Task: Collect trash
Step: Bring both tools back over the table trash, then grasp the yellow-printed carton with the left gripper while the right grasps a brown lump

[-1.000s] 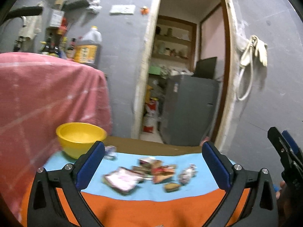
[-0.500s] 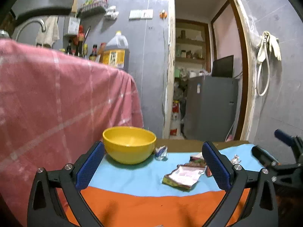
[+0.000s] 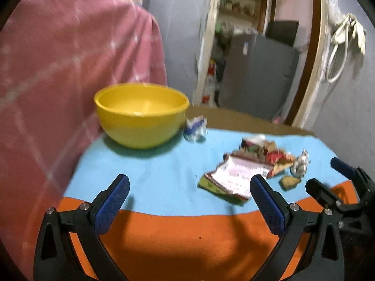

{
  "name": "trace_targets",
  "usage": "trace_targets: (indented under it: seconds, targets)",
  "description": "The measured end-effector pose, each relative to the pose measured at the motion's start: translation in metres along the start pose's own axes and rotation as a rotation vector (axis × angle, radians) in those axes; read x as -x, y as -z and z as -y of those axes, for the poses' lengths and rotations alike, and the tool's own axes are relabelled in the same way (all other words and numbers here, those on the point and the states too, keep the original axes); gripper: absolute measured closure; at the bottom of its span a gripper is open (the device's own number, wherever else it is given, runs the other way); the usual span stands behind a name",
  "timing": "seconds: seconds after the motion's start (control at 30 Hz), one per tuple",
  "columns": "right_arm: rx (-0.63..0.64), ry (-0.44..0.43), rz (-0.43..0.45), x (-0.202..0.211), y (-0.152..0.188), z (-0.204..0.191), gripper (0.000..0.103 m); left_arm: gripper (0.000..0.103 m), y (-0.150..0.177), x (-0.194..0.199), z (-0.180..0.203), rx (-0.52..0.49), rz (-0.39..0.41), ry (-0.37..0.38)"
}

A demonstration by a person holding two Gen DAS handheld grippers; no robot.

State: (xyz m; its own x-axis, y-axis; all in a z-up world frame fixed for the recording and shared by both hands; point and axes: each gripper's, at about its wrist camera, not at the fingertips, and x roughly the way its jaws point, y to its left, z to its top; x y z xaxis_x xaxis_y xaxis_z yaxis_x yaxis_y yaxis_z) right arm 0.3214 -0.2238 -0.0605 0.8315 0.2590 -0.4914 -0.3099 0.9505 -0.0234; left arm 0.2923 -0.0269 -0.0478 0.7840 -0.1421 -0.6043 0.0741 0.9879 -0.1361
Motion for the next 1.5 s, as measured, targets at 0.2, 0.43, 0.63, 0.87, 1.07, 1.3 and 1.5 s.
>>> trace_targets:
  seconds: [0.2, 0.43, 0.63, 0.87, 1.07, 1.3, 1.5]
  targets:
    - [-0.172, -0.157, -0.192, -0.029, 0.007, 0.026, 0.028, 0.002, 0.003, -0.017, 0.008, -0.043, -0.092, 0.075]
    - [-0.132, -0.164, -0.273, -0.039, 0.006, 0.018, 0.041, 0.003, -0.006, -0.032, 0.018, -0.100, -0.117, 0.088]
    - [-0.124, -0.154, -0.313, -0.048, 0.002, 0.018, 0.050, 0.021, -0.011, -0.043, 0.026, -0.140, -0.143, 0.136]
    - [-0.096, -0.163, -0.311, -0.048, 0.003, 0.015, 0.071, 0.043, -0.012, -0.047, 0.031, -0.171, -0.165, 0.165]
    - [-0.103, -0.181, -0.294, -0.046, 0.004, 0.015, 0.071, 0.051, -0.013, -0.045, 0.033, -0.181, -0.160, 0.177]
    - [-0.111, -0.196, -0.289, -0.045, 0.004, 0.016, 0.071, 0.051, -0.020, -0.044, 0.023, -0.080, -0.160, 0.198]
    - [-0.113, -0.197, -0.288, -0.045, 0.004, 0.017, 0.071, 0.051, -0.033, -0.059, 0.010, 0.076, -0.200, 0.232]
